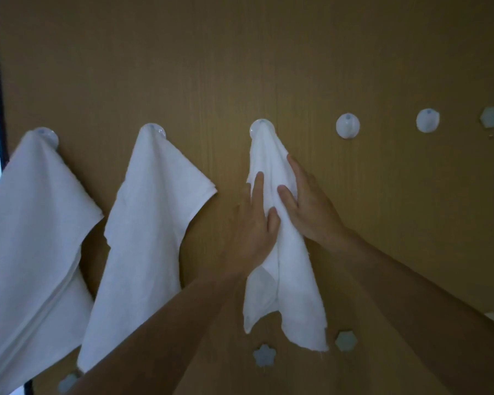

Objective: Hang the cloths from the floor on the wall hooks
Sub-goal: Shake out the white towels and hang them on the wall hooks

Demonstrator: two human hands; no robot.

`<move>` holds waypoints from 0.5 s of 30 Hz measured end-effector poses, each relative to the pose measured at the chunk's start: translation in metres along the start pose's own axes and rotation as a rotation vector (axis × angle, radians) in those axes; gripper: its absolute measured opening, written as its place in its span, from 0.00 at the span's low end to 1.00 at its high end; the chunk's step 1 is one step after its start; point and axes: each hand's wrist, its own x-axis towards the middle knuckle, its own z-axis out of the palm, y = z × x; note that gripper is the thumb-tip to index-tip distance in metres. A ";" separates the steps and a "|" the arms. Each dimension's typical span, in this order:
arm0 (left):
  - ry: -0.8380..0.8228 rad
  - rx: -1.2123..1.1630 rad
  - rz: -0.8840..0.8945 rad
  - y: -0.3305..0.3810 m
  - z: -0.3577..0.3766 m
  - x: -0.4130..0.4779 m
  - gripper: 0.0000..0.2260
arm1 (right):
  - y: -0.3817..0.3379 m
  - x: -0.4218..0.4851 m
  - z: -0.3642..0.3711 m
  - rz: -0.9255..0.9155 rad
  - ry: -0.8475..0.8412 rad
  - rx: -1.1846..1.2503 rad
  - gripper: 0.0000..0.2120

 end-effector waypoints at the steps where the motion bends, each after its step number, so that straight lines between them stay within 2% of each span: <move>1: 0.006 0.058 0.017 -0.002 0.001 -0.003 0.28 | 0.001 -0.003 0.000 0.000 0.001 -0.029 0.29; 6: -0.001 0.184 0.051 -0.004 -0.002 -0.023 0.26 | -0.007 -0.020 -0.004 0.023 -0.010 -0.169 0.30; 11: -0.038 0.336 0.059 0.007 -0.016 -0.035 0.28 | -0.019 -0.029 -0.017 0.037 -0.045 -0.269 0.32; 15: -0.048 0.442 0.068 0.030 -0.035 -0.030 0.28 | -0.028 -0.035 -0.036 0.076 -0.064 -0.249 0.32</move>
